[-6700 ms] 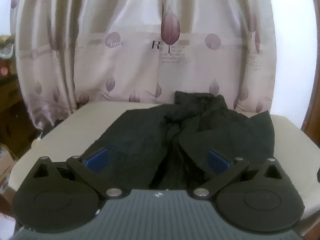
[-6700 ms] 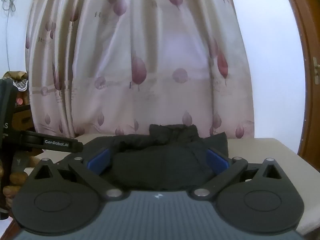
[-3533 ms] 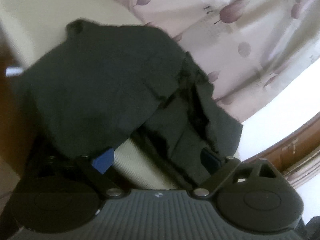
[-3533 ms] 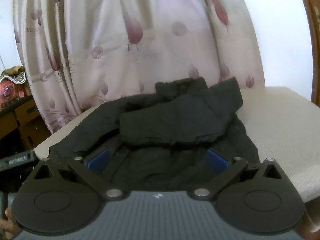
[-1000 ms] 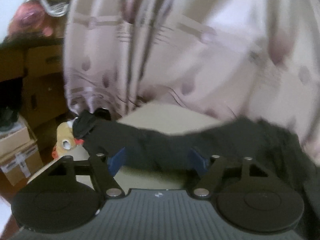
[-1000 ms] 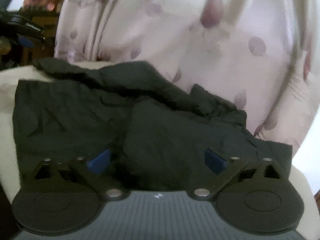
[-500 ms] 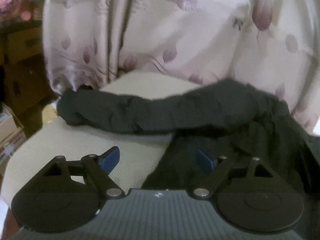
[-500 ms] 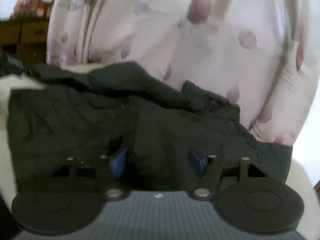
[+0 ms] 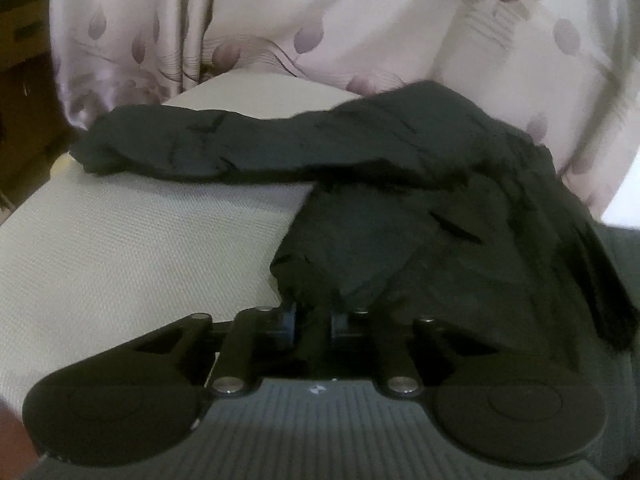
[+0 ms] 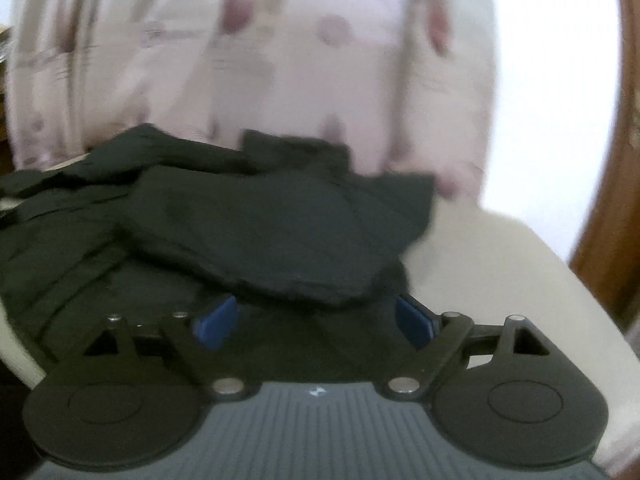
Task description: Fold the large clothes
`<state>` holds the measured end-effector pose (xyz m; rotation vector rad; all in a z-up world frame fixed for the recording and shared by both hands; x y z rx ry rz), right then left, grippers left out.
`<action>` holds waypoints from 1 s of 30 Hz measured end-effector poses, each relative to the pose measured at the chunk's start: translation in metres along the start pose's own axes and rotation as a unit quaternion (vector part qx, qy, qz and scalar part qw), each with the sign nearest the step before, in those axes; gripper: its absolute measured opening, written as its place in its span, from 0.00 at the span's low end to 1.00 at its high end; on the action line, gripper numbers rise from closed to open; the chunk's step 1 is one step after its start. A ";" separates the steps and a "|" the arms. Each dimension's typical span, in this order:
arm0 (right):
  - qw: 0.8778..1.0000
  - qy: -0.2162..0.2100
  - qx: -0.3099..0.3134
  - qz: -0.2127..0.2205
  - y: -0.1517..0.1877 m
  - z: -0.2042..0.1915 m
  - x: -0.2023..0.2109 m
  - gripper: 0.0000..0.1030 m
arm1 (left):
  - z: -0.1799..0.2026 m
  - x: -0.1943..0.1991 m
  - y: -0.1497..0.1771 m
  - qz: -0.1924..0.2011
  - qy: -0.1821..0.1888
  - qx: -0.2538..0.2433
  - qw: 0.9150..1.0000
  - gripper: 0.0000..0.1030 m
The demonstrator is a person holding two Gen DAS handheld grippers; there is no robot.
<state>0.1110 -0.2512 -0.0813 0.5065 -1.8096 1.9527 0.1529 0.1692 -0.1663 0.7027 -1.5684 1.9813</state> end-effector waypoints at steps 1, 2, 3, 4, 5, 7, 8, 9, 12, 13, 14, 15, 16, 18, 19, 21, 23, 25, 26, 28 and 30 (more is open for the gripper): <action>1.000 0.005 -0.013 0.000 0.001 0.007 0.001 0.84 | 0.005 0.006 0.004 -0.001 0.000 -0.006 1.000 0.12; 1.000 0.007 -0.024 0.001 0.002 0.012 0.003 0.84 | 0.009 0.011 0.008 -0.003 0.001 -0.010 1.000 0.11; 0.999 0.007 -0.034 0.005 0.002 0.013 0.005 0.84 | 0.013 0.017 0.013 -0.006 0.005 -0.009 1.000 0.11; 0.999 0.005 -0.042 0.007 0.001 0.014 0.006 0.84 | 0.016 0.024 0.020 -0.011 0.014 -0.003 1.000 0.11; 0.999 0.002 -0.045 0.011 -0.001 0.013 0.007 0.84 | 0.018 0.032 0.027 -0.016 0.025 0.003 1.000 0.11; 0.999 -0.005 -0.038 0.019 -0.005 0.007 0.009 0.85 | 0.024 0.044 0.038 -0.019 0.039 0.000 0.999 0.11; 0.999 -0.008 -0.031 0.022 -0.007 0.003 0.010 0.85 | 0.025 0.053 0.041 -0.009 0.044 0.000 0.999 0.11; 0.999 -0.010 -0.024 0.024 -0.009 0.000 0.009 0.85 | 0.025 0.061 0.041 0.000 0.050 0.004 0.999 0.13; 0.999 -0.018 -0.015 0.028 -0.012 -0.007 0.008 0.85 | 0.008 0.080 0.021 0.031 0.058 0.043 0.997 0.34; 0.999 -0.022 -0.016 0.030 -0.014 -0.009 0.008 0.85 | 0.000 0.083 0.011 0.048 0.053 0.057 0.996 0.53; 0.999 -0.025 -0.017 0.032 -0.016 -0.009 0.008 0.85 | -0.010 0.085 0.001 0.064 0.042 0.067 0.995 0.62; 0.999 -0.026 -0.019 0.034 -0.017 -0.010 0.008 0.85 | -0.020 0.086 -0.010 0.079 0.028 0.079 0.993 0.74; 0.999 -0.026 -0.020 0.036 -0.018 -0.012 0.009 0.86 | -0.030 0.085 -0.021 0.097 0.016 0.092 0.991 0.81; 0.999 -0.027 -0.021 0.039 -0.021 -0.015 0.009 0.88 | -0.051 0.074 -0.041 0.118 -0.023 0.096 0.988 0.89; 0.999 -0.027 -0.021 0.039 -0.020 -0.016 0.010 0.90 | -0.060 0.065 -0.049 0.115 -0.043 0.104 0.987 0.90; 0.999 -0.028 -0.017 0.038 -0.020 -0.018 0.009 0.90 | -0.078 0.039 -0.063 0.095 -0.040 0.121 0.987 0.90; 0.999 -0.027 -0.015 0.032 -0.019 -0.019 0.009 0.90 | -0.095 0.013 -0.072 0.076 -0.068 0.144 0.984 0.88; 0.999 -0.026 -0.013 0.029 -0.018 -0.020 0.009 0.90 | -0.110 -0.014 -0.080 0.056 -0.075 0.163 0.982 0.87; 0.999 -0.025 -0.013 0.028 -0.018 -0.020 0.009 0.90 | -0.118 -0.024 -0.083 0.050 -0.087 0.181 0.978 0.86; 0.999 -0.023 -0.013 0.024 -0.017 -0.020 0.010 0.90 | -0.134 -0.038 -0.089 0.051 -0.093 0.211 0.972 0.73; 0.999 -0.022 -0.015 0.019 -0.016 -0.019 0.010 0.90 | -0.148 -0.049 -0.096 0.043 -0.102 0.235 0.966 0.22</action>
Point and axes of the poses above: each gripper's, at about its wrist camera, not at the fingertips, and x roughly against the way its jaws point, z to its right, y to its underside, the point moved 7 cm from there along -x, roughly the way its jaws point
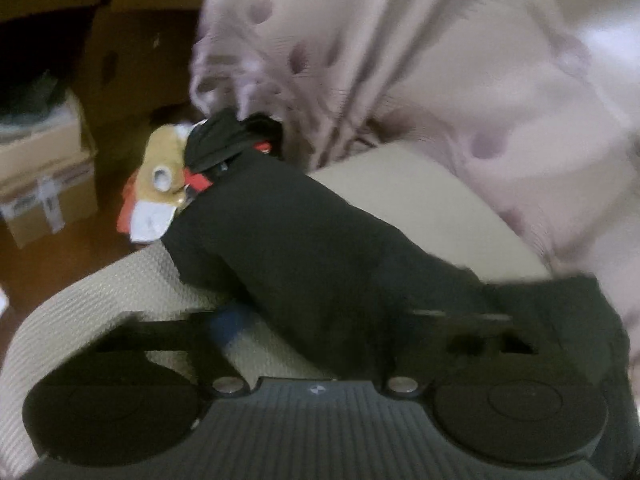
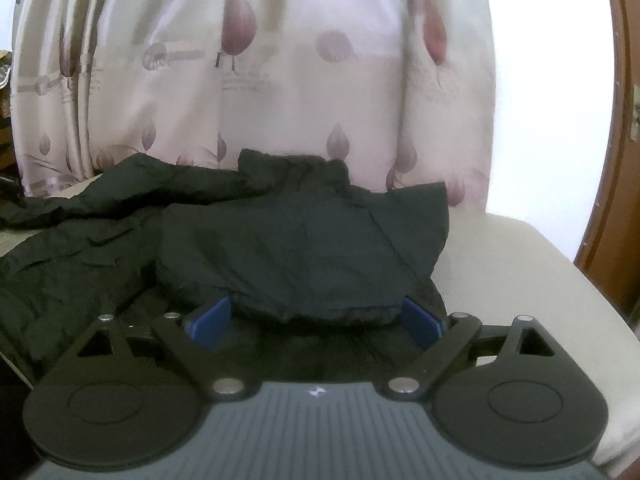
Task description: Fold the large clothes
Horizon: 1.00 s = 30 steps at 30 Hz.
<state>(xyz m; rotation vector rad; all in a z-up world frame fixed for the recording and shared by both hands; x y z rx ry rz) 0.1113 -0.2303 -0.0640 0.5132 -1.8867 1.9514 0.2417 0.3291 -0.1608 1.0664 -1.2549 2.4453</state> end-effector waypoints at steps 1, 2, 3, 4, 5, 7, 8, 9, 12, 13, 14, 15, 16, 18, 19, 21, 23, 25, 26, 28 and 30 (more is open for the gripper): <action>1.000 0.000 -0.001 -0.002 0.000 0.000 0.000 0.90 | -0.005 -0.004 -0.005 -0.003 -0.005 0.013 1.000 0.10; 1.000 0.000 -0.002 -0.002 0.000 0.001 0.000 0.90 | -0.010 0.001 -0.008 0.011 0.001 0.038 0.999 0.10; 1.000 0.000 -0.003 -0.002 -0.001 0.001 0.000 0.90 | -0.015 0.010 -0.010 0.033 -0.003 0.056 0.998 0.10; 1.000 0.001 -0.004 -0.001 -0.001 0.002 0.001 0.90 | -0.019 0.027 -0.012 0.067 -0.016 0.063 0.996 0.09; 1.000 0.000 -0.006 0.001 -0.001 0.002 0.001 0.90 | -0.020 0.043 -0.013 0.098 -0.028 0.055 0.993 0.09; 1.000 -0.002 -0.012 0.001 0.000 0.004 0.001 0.90 | -0.013 0.081 -0.015 0.166 -0.048 0.021 0.985 0.09; 1.000 -0.004 -0.014 -0.001 0.001 0.004 0.000 0.90 | -0.008 0.098 -0.014 0.193 -0.055 0.008 0.980 0.09; 1.000 -0.006 -0.016 -0.002 0.002 0.005 0.000 0.90 | -0.005 0.106 -0.014 0.206 -0.056 0.004 0.977 0.09; 1.000 -0.013 -0.025 -0.001 0.004 0.007 0.000 0.90 | 0.007 0.112 -0.005 0.193 -0.072 -0.028 0.978 0.09; 0.999 -0.016 -0.029 -0.001 0.004 0.008 -0.001 0.90 | 0.009 0.110 -0.001 0.185 -0.077 -0.037 0.979 0.09; 0.999 -0.018 -0.035 0.000 0.004 0.009 -0.001 0.90 | 0.010 0.107 0.005 0.173 -0.081 -0.039 0.981 0.11; 0.999 -0.019 -0.036 0.002 0.003 0.010 -0.001 0.90 | 0.009 0.102 0.011 0.156 -0.082 -0.036 0.984 0.21; 0.999 -0.021 -0.033 0.005 0.001 0.009 0.001 0.90 | 0.006 0.103 0.018 0.144 -0.075 -0.026 0.986 0.33; 0.999 -0.029 -0.012 0.016 -0.004 0.003 0.003 0.91 | 0.001 0.114 0.031 0.154 -0.073 -0.021 0.985 0.52; 0.999 -0.037 0.005 0.020 -0.008 -0.002 0.003 0.91 | 0.000 0.125 0.040 0.161 -0.077 -0.025 0.984 0.66; 0.998 -0.052 0.034 0.026 -0.014 -0.015 0.000 0.91 | 0.002 0.145 0.056 0.180 -0.070 -0.029 0.981 0.79; 0.994 -0.072 0.077 0.030 -0.019 -0.036 -0.006 0.92 | 0.009 0.164 0.068 0.192 -0.060 -0.048 0.978 0.84; 0.987 -0.082 0.132 0.043 -0.020 -0.061 -0.013 0.95 | 0.019 0.183 0.083 0.197 -0.040 -0.067 0.977 0.95; 0.982 -0.078 0.166 0.051 -0.019 -0.074 -0.020 0.95 | 0.024 0.190 0.089 0.197 -0.030 -0.074 0.977 0.95; 0.970 -0.069 0.228 0.045 -0.014 -0.096 -0.039 0.95 | 0.038 0.206 0.103 0.192 0.000 -0.093 0.977 0.96; 0.961 -0.071 0.264 0.032 -0.008 -0.110 -0.057 0.94 | 0.049 0.220 0.116 0.195 0.021 -0.105 0.975 0.99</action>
Point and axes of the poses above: each gripper's, at about its wrist camera, not at the fingertips, and x roughly against the way its jaws point, z to its right, y to its underside, the point moved 7 cm from there along -x, roughly the way its jaws point
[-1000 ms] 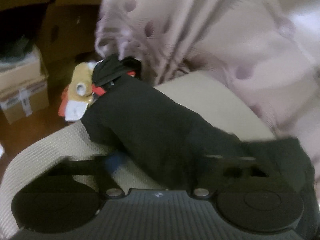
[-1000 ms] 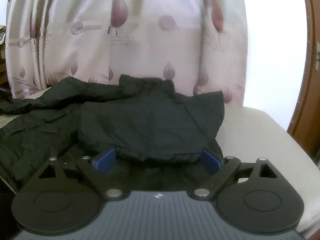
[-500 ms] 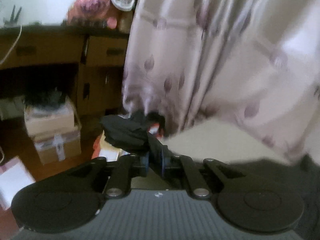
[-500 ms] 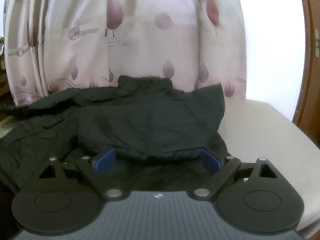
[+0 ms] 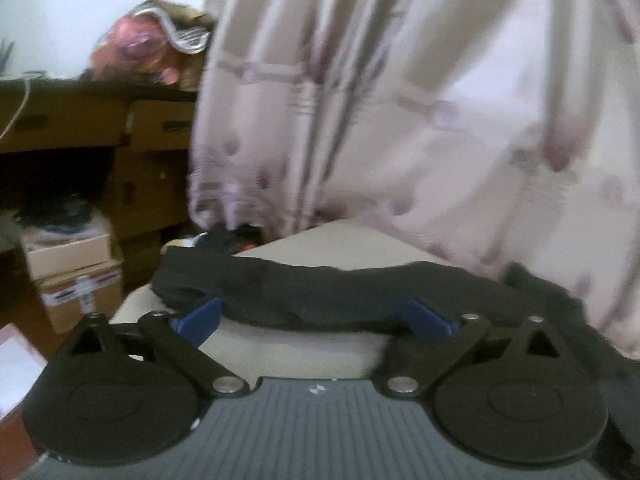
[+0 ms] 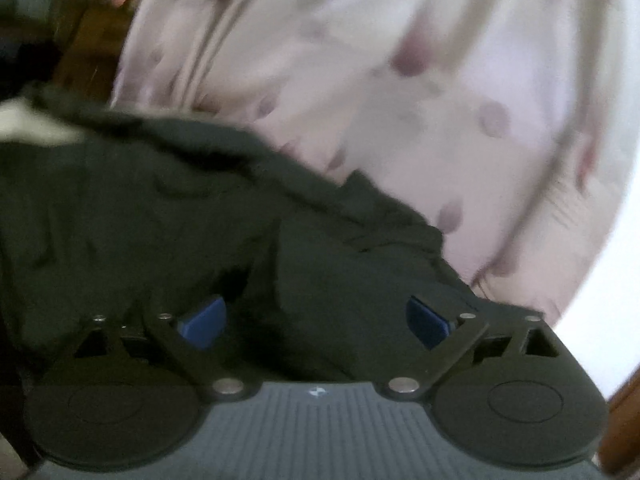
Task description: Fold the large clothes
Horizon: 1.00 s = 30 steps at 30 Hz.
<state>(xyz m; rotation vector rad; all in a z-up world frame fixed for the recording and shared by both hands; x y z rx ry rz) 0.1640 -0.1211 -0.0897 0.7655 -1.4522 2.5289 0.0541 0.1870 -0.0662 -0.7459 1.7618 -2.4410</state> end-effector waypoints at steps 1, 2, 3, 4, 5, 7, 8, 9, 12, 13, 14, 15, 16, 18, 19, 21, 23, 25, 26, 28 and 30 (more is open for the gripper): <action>1.000 -0.004 0.010 -0.009 0.002 -0.004 -0.009 0.89 | 0.008 0.008 0.002 0.003 0.011 -0.006 1.000 1.00; 1.000 -0.010 0.015 -0.020 0.003 -0.006 -0.016 0.77 | 0.016 0.015 0.004 0.003 0.024 -0.015 1.000 1.00; 0.999 -0.018 0.008 -0.034 0.004 -0.004 -0.023 0.36 | 0.024 0.020 0.007 0.001 0.033 -0.023 0.999 1.00; 0.998 -0.019 -0.012 -0.051 0.005 0.006 -0.028 0.25 | 0.031 0.024 0.011 -0.001 0.041 -0.030 0.999 1.00; 0.998 -0.013 -0.027 -0.047 0.003 0.017 -0.028 0.23 | 0.037 0.027 0.013 -0.003 0.050 -0.036 0.998 1.00; 0.998 0.020 -0.054 -0.025 -0.001 0.054 -0.019 0.18 | 0.051 0.031 0.017 -0.005 0.069 -0.055 0.996 1.00; 0.996 0.042 -0.076 -0.016 -0.002 0.081 -0.011 0.17 | 0.057 0.033 0.018 -0.002 0.071 -0.064 0.995 1.00; 0.993 0.063 -0.103 -0.008 0.000 0.112 -0.003 0.17 | 0.060 0.034 0.020 0.001 0.072 -0.071 0.995 1.00; 0.970 0.159 -0.184 0.007 0.025 0.222 0.029 0.16 | 0.066 0.032 0.020 0.003 0.077 -0.082 0.994 1.00; 0.959 0.188 -0.213 0.008 0.039 0.257 0.041 0.16 | 0.066 0.030 0.020 0.002 0.073 -0.080 0.994 1.00; 0.946 0.215 -0.241 0.010 0.054 0.289 0.052 0.16 | 0.065 0.028 0.021 -0.001 0.072 -0.077 0.994 1.00; 0.932 0.242 -0.269 0.009 0.073 0.321 0.065 0.16 | 0.065 0.025 0.022 -0.008 0.071 -0.073 0.995 1.00; 0.919 0.261 -0.294 0.002 0.094 0.348 0.075 0.16 | 0.065 0.022 0.023 -0.014 0.067 -0.070 0.995 1.00; 0.895 0.283 -0.345 -0.019 0.137 0.387 0.089 0.16 | 0.062 0.016 0.028 -0.032 0.060 -0.062 0.996 1.00; 0.883 0.288 -0.370 -0.031 0.160 0.401 0.093 0.15 | 0.061 0.014 0.031 -0.042 0.057 -0.058 0.996 1.00; 0.862 0.298 -0.407 -0.054 0.204 0.418 0.098 0.15 | 0.060 0.009 0.038 -0.059 0.048 -0.053 0.996 1.00; 0.830 0.320 -0.452 -0.066 0.251 0.429 0.102 0.15 | 0.060 0.006 0.042 -0.070 0.041 -0.050 0.995 1.00; 0.796 0.323 -0.506 -0.076 0.298 0.429 0.108 0.15 | 0.060 0.006 0.044 -0.073 0.035 -0.051 0.995 1.00; 0.777 0.317 -0.538 -0.077 0.319 0.425 0.108 0.15 | 0.060 0.006 0.045 -0.073 0.032 -0.054 0.995 1.00; 0.748 0.302 -0.585 -0.082 0.356 0.416 0.108 0.16 | 0.063 0.006 0.047 -0.072 0.029 -0.066 0.995 1.00; 0.738 0.284 -0.606 -0.086 0.379 0.398 0.106 0.16 | 0.067 0.005 0.050 -0.074 0.027 -0.079 0.994 1.00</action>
Point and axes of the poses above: each gripper's, at about its wrist camera, not at the fingertips, and x roughly against the way its jaws point, z to its right, y to its underside, the point moved 7 cm from there along -x, roughly the way its jaws point
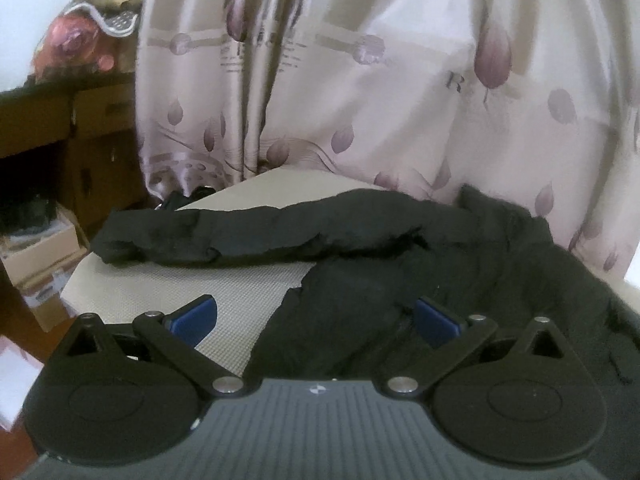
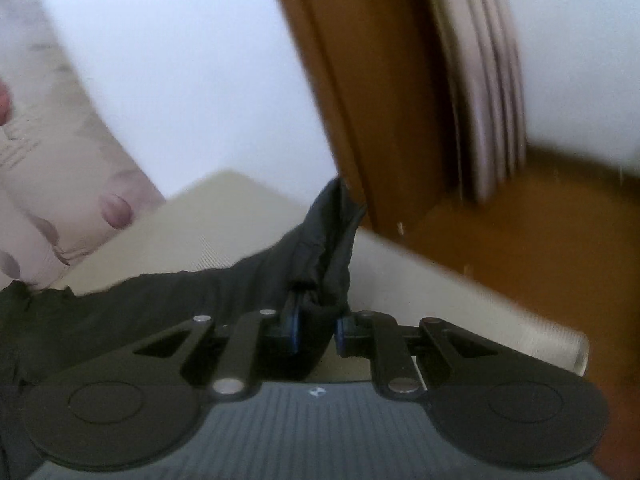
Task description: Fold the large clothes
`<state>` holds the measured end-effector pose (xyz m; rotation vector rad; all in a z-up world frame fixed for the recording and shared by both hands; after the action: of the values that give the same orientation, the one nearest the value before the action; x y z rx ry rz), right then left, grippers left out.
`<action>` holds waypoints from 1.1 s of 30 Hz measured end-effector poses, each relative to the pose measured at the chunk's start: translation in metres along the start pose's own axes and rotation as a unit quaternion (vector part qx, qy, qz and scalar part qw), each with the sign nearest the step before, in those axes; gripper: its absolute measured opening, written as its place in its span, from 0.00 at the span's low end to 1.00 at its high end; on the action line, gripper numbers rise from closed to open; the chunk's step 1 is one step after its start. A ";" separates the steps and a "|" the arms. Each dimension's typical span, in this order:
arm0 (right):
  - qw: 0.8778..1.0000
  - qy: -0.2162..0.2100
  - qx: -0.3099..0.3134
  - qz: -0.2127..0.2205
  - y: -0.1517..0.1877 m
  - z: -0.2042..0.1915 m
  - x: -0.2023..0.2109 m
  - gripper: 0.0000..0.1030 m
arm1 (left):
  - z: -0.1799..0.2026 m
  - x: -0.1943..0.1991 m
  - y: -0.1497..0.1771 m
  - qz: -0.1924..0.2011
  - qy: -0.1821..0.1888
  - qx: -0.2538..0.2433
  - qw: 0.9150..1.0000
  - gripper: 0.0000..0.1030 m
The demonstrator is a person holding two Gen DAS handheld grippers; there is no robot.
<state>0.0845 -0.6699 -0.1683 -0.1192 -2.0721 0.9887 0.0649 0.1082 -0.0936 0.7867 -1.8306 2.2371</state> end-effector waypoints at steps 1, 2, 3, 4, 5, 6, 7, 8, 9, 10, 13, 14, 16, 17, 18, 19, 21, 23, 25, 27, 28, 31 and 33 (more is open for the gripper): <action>1.000 -0.005 -0.007 -0.001 0.006 0.006 -0.002 0.17 | 0.002 -0.001 0.001 -0.001 -0.001 -0.003 1.000 1.00; 1.000 -0.012 -0.016 0.005 0.010 0.010 0.000 0.20 | 0.003 -0.001 0.002 -0.002 0.000 -0.004 1.000 1.00; 0.999 -0.021 -0.027 0.011 0.011 0.014 0.004 0.22 | 0.004 -0.001 0.002 -0.002 0.003 -0.004 1.000 1.00; 0.999 -0.027 -0.040 0.015 0.010 0.018 0.008 0.30 | 0.005 0.000 0.003 0.000 0.003 -0.003 1.000 1.00; 0.998 -0.028 -0.049 0.019 0.012 0.015 0.013 0.42 | 0.003 0.002 0.003 0.003 0.002 -0.003 1.000 1.00; 0.997 -0.035 -0.055 0.034 0.013 0.018 0.029 0.48 | 0.003 0.003 0.004 0.006 0.003 -0.004 1.000 1.00; 0.996 -0.053 -0.055 0.048 0.016 0.014 0.043 0.55 | 0.001 0.004 0.005 0.010 0.004 -0.006 1.000 1.00; 0.995 -0.074 -0.047 0.053 0.020 -0.008 0.050 0.60 | -0.001 0.006 0.006 0.013 0.004 -0.009 1.000 1.00; 0.993 -0.105 -0.029 0.047 0.032 -0.023 0.065 0.65 | -0.005 0.007 0.008 0.016 0.001 -0.012 1.000 1.00; 0.989 -0.141 -0.011 0.032 0.046 -0.037 0.079 0.72 | -0.009 0.007 0.010 0.017 -0.001 -0.015 1.000 1.00; 0.974 -0.224 0.034 -0.015 0.097 -0.065 0.117 0.81 | -0.030 0.005 0.015 0.015 -0.018 -0.018 1.000 1.00; 0.971 -0.235 0.045 -0.028 0.112 -0.073 0.125 0.84 | -0.038 0.003 0.017 0.011 -0.026 -0.019 0.999 1.00; 0.963 -0.259 0.052 -0.052 0.137 -0.084 0.135 0.84 | -0.051 -0.006 0.021 -0.009 -0.023 -0.017 1.000 1.00; 0.959 -0.271 0.053 -0.065 0.148 -0.091 0.138 0.84 | -0.057 -0.011 0.023 -0.019 -0.024 -0.012 0.999 1.00; 0.956 -0.278 0.057 -0.072 0.155 -0.096 0.139 0.84 | -0.063 -0.017 0.026 -0.031 -0.025 -0.006 0.999 1.00; 0.954 -0.283 0.063 -0.078 0.162 -0.102 0.139 0.84 | -0.066 -0.022 0.028 -0.036 -0.027 -0.003 0.999 0.99; 0.951 -0.285 0.068 -0.094 0.179 -0.117 0.142 0.84 | -0.069 -0.031 0.032 -0.053 -0.019 0.003 0.998 0.99; 0.952 -0.278 0.071 -0.107 0.186 -0.122 0.139 0.86 | -0.064 -0.041 0.037 -0.072 0.004 -0.002 0.997 0.97; 0.954 -0.268 0.097 -0.092 0.190 -0.128 0.146 0.80 | -0.054 -0.049 0.044 -0.097 0.017 -0.024 0.995 0.56; 0.949 -0.266 0.124 -0.113 0.189 -0.136 0.143 0.13 | -0.040 -0.048 0.048 -0.111 0.069 -0.038 0.991 0.24; 0.951 -0.263 0.120 -0.115 0.188 -0.133 0.144 0.14 | -0.037 -0.044 0.046 -0.105 0.063 -0.042 0.992 0.17; 0.947 -0.276 0.127 -0.107 0.182 -0.129 0.157 0.12 | -0.033 -0.035 0.043 -0.099 0.062 -0.042 0.992 0.14; 0.946 -0.291 0.098 -0.108 0.174 -0.122 0.167 0.11 | -0.036 -0.025 0.040 -0.098 0.067 -0.026 0.993 0.14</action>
<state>0.0182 -0.4100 -0.1375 0.5547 -2.4205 1.1809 0.0581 0.1379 -0.1442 0.7519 -1.6657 2.0595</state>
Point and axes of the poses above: each gripper's, at about its wrist camera, not at the fingertips, and x roughly against the way its jaws point, z to its right, y to its underside, the point moved 7 cm from there along -x, roughly the way its jaws point
